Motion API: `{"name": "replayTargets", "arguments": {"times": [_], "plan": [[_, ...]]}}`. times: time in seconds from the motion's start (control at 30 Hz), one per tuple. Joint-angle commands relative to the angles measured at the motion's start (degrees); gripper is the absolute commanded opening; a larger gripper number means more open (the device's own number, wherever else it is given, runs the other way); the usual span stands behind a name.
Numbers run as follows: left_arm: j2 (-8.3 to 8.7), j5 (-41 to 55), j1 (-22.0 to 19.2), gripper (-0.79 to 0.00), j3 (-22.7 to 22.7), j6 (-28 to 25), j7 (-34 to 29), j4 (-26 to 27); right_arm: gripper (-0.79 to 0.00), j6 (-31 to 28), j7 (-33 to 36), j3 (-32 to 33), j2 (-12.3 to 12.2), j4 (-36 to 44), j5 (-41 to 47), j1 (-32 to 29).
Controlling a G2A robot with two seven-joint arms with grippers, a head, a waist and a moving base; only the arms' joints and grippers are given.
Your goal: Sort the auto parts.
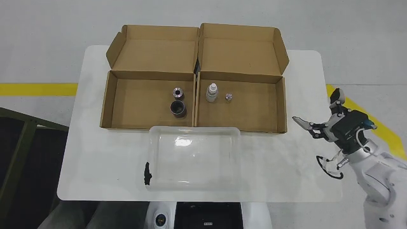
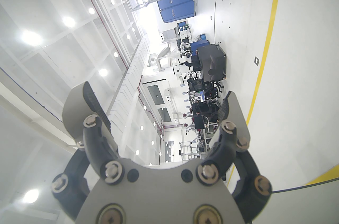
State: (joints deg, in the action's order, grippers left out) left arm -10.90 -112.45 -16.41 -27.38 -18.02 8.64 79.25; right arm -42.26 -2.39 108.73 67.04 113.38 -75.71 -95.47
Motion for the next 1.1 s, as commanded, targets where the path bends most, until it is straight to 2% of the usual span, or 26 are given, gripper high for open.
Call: {"name": "replayTargets", "arguments": {"times": [0.0, 1.07], "plan": [[0.00, 0.0, 0.0, 0.000, 0.0, 0.0, 0.0, 0.0, 0.000, 0.6, 0.0, -0.1, 0.0, -0.1, 0.0, -0.2], [0.00, 0.0, 0.0, -0.001, 0.0, 0.0, 0.0, 0.0, 0.000, 1.5, -0.9, 0.0, -0.2, -0.4, 0.5, -1.1]]}}
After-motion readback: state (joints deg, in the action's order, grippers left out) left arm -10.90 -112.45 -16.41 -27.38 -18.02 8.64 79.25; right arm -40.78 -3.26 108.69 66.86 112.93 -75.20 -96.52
